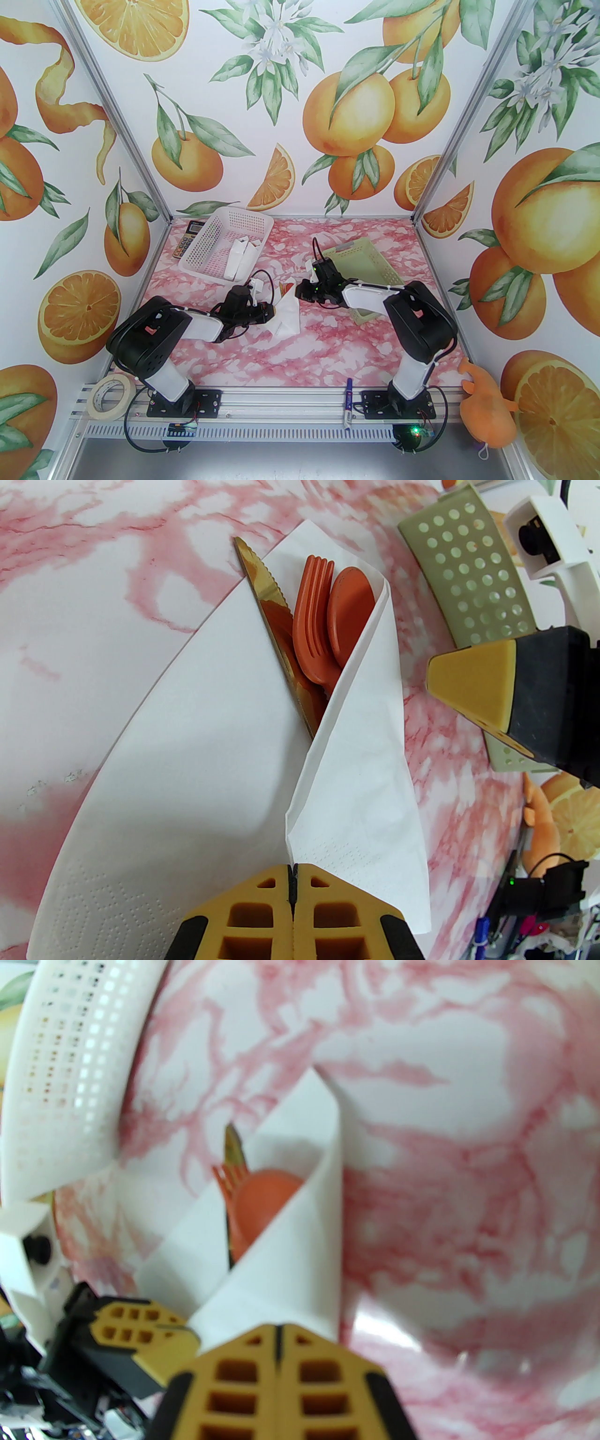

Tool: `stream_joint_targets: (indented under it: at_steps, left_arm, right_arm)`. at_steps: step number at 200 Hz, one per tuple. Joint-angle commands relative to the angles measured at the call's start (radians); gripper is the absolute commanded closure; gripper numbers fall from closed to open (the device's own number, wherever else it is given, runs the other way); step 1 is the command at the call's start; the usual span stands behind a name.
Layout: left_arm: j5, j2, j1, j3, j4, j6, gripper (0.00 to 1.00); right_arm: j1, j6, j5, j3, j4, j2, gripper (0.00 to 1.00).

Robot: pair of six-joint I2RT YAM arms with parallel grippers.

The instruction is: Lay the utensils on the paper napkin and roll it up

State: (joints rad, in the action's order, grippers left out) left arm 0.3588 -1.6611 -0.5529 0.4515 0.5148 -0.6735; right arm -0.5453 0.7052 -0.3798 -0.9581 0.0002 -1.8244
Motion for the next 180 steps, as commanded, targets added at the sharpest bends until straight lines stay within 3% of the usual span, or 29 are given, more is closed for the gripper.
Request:
stream_joint_targets:
  at_steps: [1, 101, 180]
  left_arm:
    - [-0.012, -0.017, -0.008, -0.008, -0.114, 0.010, 1.00]
    - [-0.014, -0.014, -0.010, -0.014, -0.118, 0.009, 1.00]
    - [-0.016, -0.011, -0.010, -0.020, -0.116, 0.006, 1.00]
  right_arm:
    - [0.014, -0.015, 0.022, -0.039, -0.012, -0.043, 1.00]
    - [0.034, -0.042, 0.038, -0.059, -0.043, -0.119, 1.00]
    - [0.042, -0.072, 0.043, -0.118, -0.107, -0.077, 1.00]
